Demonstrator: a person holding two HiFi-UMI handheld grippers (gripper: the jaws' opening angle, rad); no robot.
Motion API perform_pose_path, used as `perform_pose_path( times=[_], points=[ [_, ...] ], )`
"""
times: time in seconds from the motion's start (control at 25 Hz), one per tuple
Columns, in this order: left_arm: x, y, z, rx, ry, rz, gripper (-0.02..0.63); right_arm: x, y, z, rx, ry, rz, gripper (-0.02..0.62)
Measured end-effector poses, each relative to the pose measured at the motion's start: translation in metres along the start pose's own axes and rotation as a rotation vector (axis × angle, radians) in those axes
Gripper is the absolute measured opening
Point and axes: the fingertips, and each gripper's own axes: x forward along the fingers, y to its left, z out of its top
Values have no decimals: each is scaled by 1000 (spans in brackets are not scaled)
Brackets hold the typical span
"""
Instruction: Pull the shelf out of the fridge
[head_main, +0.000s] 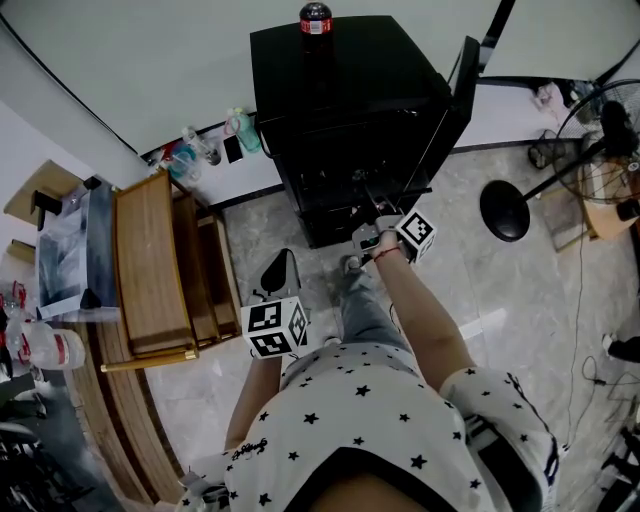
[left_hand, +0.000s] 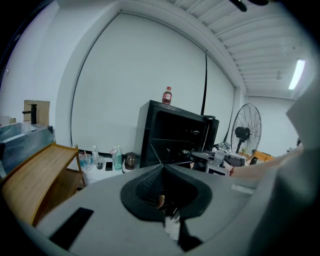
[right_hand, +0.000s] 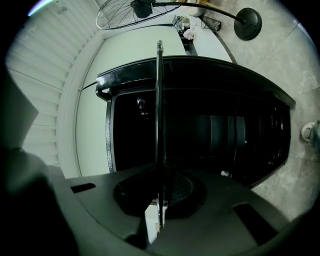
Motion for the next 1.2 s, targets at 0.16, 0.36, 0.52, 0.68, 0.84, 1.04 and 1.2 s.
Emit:
perform_pose_path(
  times=[0.16, 0.36, 0.52, 0.68, 0.84, 1.04, 1.2],
  points=[
    [0, -2, 2, -2, -7, -3, 12, -5, -3, 2, -11, 0, 4, 3],
    [-1, -1, 1, -8, -9, 2, 12, -7, -2, 1, -8, -1, 3, 3],
    [-2, -1, 1, -12, -8, 4, 12, -7, 0, 0, -9, -3, 1, 3],
    [-1, -2, 1, -14, -8, 5, 12, -7, -3, 3, -15, -3, 1, 3],
    [-1, -4, -1, -13, -5, 4, 12, -8, -1, 0, 1, 1, -6, 3],
    [-2, -4, -1, -13, -8, 4, 12, -8, -2, 1, -2, -3, -8, 3],
    [-2, -5, 0, -14, -9, 8, 12, -8, -1, 2, -1, 1, -8, 3]
  ],
)
